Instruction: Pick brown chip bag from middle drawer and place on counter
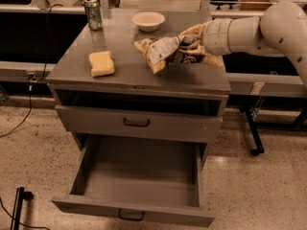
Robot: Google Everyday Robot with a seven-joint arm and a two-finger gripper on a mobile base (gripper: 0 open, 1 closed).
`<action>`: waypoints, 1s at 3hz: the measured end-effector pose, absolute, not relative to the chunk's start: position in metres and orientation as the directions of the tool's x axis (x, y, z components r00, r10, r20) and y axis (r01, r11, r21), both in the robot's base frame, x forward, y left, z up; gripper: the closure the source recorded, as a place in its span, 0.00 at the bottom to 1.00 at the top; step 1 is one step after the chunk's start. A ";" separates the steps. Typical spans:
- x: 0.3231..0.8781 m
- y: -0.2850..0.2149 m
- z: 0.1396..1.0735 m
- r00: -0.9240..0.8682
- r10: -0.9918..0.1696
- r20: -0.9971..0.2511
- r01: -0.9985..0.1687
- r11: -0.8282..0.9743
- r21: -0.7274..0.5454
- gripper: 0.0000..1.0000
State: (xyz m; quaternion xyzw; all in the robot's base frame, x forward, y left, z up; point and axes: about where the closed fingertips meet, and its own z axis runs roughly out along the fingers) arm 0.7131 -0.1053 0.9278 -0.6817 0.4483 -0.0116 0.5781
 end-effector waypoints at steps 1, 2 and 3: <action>0.731 -0.110 0.938 0.639 -0.629 -0.442 -0.526 0.060 -0.848 1.00; 0.755 -0.110 0.936 0.664 -0.632 -0.401 -0.456 0.083 -0.886 0.82; 0.778 -0.105 0.926 0.658 -0.674 -0.335 -0.396 0.068 -0.916 0.60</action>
Offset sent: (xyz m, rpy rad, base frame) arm 0.0721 -0.0137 0.0090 0.0355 -0.2706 -0.0594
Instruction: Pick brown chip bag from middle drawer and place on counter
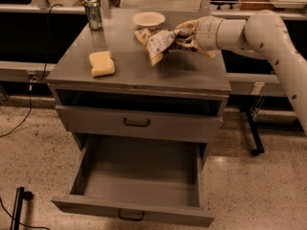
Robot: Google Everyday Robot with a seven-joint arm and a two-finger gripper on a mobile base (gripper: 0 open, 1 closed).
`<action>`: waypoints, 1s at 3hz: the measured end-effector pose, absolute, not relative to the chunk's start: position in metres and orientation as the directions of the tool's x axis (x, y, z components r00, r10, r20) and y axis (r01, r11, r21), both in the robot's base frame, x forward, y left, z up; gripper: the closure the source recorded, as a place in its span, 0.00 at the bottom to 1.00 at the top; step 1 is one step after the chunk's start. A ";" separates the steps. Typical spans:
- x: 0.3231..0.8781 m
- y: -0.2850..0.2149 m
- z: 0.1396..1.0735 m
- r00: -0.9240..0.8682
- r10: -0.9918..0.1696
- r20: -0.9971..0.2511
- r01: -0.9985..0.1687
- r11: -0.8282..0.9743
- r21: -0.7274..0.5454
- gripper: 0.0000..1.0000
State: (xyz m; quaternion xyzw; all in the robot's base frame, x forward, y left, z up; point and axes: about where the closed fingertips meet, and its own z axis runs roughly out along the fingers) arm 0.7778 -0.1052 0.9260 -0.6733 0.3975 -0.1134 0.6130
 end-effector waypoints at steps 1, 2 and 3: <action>0.780 -0.103 0.927 0.658 -0.675 -0.334 -0.392 0.071 -0.917 0.35; 0.776 -0.102 0.933 0.665 -0.664 -0.343 -0.392 0.081 -0.917 0.05; 0.765 -0.105 0.956 0.679 -0.636 -0.366 -0.389 0.111 -0.914 0.00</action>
Offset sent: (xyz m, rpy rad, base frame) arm 0.0023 0.0009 0.0010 0.0024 -0.0066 -0.0062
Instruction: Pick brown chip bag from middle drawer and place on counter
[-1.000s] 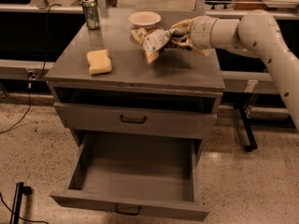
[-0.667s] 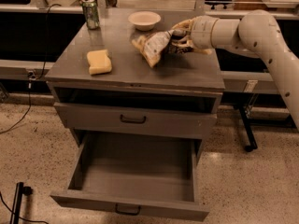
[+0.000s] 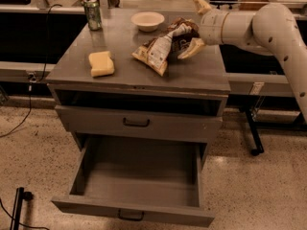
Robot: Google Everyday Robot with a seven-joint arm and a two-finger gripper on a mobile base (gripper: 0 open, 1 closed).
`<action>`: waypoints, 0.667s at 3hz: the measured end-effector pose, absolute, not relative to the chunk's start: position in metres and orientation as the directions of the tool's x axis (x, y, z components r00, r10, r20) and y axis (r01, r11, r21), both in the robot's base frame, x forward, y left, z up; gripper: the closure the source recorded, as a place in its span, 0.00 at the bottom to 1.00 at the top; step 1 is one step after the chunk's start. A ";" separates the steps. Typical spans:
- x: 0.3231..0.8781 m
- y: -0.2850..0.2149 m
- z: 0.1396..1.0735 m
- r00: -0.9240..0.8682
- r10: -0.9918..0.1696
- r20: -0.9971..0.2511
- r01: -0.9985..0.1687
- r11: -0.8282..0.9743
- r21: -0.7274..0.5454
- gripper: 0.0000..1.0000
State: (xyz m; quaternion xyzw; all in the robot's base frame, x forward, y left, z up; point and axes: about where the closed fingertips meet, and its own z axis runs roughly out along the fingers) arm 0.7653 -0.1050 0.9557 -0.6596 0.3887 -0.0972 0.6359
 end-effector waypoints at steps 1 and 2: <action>0.734 -0.135 1.000 0.666 -0.665 -0.337 -0.349 0.121 -0.929 0.00; 0.734 -0.135 1.000 0.666 -0.665 -0.337 -0.349 0.121 -0.929 0.00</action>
Offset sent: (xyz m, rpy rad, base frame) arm -0.0256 -0.0224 0.0362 -0.0015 -0.0287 -0.0291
